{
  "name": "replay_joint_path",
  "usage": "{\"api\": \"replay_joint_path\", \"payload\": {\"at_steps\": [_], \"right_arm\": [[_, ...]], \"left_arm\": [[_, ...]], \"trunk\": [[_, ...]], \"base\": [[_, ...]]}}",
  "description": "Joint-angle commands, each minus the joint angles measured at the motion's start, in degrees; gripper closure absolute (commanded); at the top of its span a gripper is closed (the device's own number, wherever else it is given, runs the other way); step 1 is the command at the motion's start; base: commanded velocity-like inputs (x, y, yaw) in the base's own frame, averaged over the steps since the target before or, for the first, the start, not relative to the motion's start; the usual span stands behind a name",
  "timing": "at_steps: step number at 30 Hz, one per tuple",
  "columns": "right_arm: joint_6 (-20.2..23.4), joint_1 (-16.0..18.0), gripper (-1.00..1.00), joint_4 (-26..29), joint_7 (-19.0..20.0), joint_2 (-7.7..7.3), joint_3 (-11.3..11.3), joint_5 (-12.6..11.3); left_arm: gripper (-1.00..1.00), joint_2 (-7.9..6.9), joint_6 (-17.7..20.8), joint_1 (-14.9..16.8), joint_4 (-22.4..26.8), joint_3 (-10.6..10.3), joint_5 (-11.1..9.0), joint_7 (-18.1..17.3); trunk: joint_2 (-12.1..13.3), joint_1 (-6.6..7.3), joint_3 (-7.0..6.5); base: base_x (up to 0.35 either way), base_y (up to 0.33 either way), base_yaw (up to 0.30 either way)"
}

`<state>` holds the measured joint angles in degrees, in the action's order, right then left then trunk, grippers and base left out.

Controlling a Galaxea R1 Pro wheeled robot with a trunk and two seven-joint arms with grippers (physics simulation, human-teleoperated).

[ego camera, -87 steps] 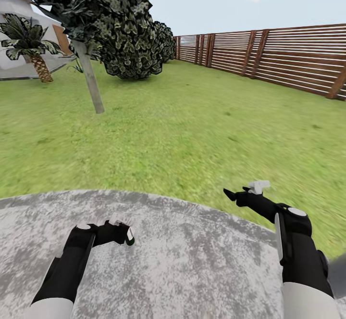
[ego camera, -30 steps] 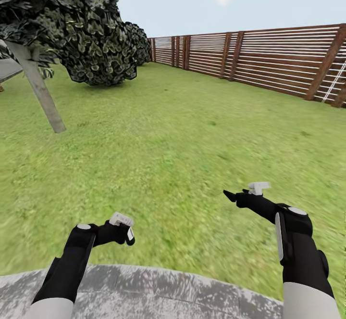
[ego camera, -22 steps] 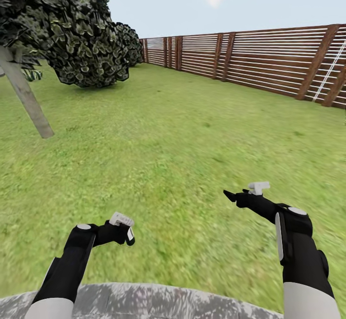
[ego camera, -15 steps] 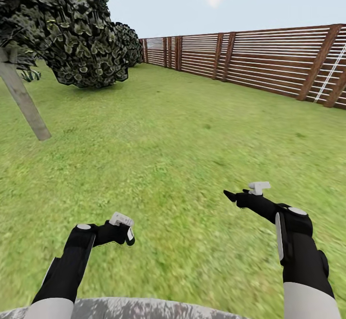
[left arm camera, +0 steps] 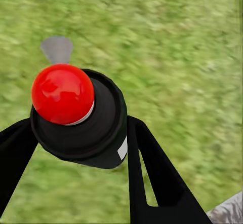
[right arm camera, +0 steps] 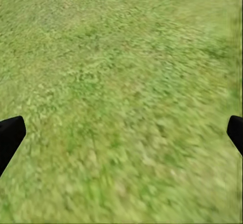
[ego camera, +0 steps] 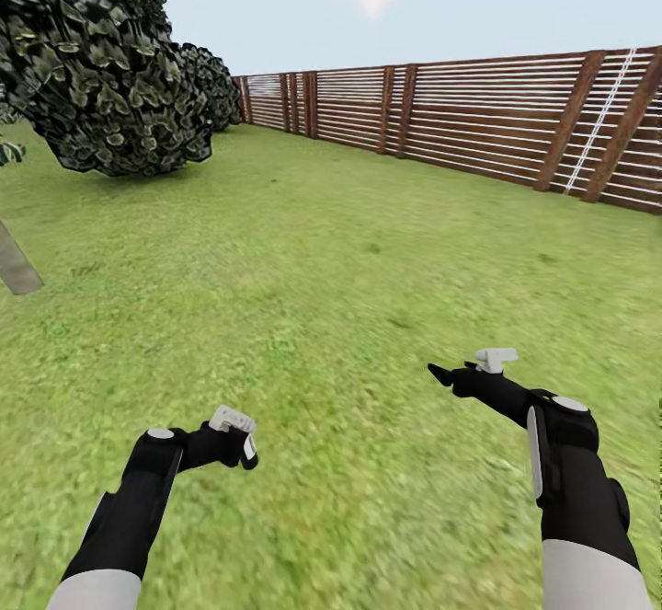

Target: Pick up the pesticide atomizer in the garden and spray insectifuge to fully cover both potted plants in the garden.

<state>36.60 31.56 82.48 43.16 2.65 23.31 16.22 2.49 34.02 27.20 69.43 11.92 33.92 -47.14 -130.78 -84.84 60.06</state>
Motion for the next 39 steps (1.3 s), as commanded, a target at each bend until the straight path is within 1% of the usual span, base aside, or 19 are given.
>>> {"api": "replay_joint_path", "payload": {"at_steps": [1, 39], "right_arm": [[0.1, 0.1, -1.0, 0.1, 0.6, 0.07, 0.2, 0.6], [0.1, 0.1, -1.0, 0.1, 0.6, 0.07, 0.2, 0.6]], "left_arm": [[1.0, 0.06, 0.3, 0.0, 0.1, 0.2, 0.4, -0.5], [1.0, 0.11, 0.3, 0.0, 0.1, 0.1, 0.4, -0.5]], "trunk": [[0.0, -0.03, 0.02], [0.0, -0.03, -1.2]], "base": [[0.348, 0.0, -0.252], [0.348, 0.0, -0.252]]}}
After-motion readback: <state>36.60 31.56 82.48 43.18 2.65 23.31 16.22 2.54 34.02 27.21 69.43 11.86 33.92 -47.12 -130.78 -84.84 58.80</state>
